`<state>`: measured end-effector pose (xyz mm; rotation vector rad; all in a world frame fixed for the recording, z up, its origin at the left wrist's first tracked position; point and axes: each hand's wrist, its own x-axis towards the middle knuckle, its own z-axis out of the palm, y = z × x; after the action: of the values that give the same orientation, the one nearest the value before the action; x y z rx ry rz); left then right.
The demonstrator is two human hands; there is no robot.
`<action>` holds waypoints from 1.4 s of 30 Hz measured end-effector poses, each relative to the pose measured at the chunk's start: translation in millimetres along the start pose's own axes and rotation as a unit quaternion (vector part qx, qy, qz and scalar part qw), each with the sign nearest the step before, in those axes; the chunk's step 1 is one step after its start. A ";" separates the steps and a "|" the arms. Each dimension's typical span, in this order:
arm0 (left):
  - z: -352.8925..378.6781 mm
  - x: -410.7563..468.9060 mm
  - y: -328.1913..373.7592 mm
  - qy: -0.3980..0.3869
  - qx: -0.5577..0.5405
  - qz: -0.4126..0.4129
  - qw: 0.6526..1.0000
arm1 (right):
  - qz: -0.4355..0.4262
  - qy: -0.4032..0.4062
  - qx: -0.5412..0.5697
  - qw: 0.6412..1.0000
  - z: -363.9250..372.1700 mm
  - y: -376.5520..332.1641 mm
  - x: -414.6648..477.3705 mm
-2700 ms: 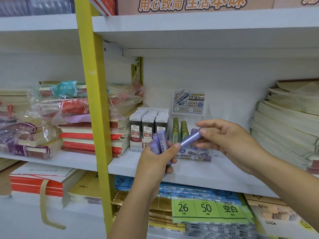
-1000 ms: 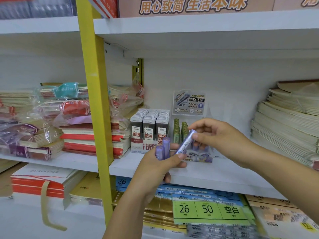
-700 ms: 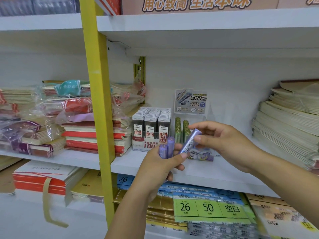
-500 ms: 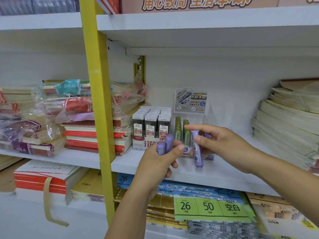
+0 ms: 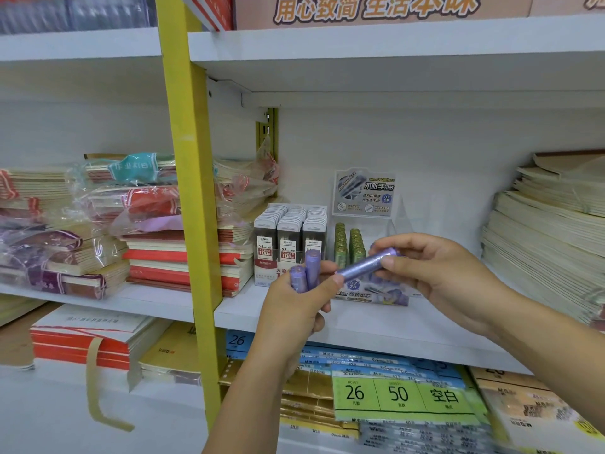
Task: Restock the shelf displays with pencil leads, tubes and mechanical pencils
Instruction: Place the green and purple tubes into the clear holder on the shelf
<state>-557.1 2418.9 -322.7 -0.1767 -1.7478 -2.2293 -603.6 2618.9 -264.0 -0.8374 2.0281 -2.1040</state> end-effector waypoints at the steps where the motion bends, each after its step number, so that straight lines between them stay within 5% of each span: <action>1: 1.5 0.0 0.0 -0.001 -0.002 0.001 1.000 | 0.004 0.007 0.023 1.000 -0.7 0.0 0.1; 7: 7.9 1.7 -2.5 0.006 0.001 -0.025 1.000 | -0.089 0.087 -0.152 0.981 -7.5 -21.5 22.5; 11: 8.2 2.4 -2.8 0.016 0.017 -0.035 0.999 | -0.171 0.128 -0.399 0.892 -25.5 -42.0 58.4; 16: 5.7 0.0 1.2 0.023 0.078 -0.014 0.997 | -0.127 0.035 -0.544 0.829 -29.8 -31.1 90.6; 42: 3.9 -2.9 4.0 0.003 0.086 -0.044 0.995 | -0.068 -0.045 -0.598 0.797 -37.1 -25.5 104.3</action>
<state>-553.4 2422.2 -318.9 -0.0557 -1.9669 -2.1213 -700.6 2609.3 -205.7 -1.1290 3.1946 -0.4963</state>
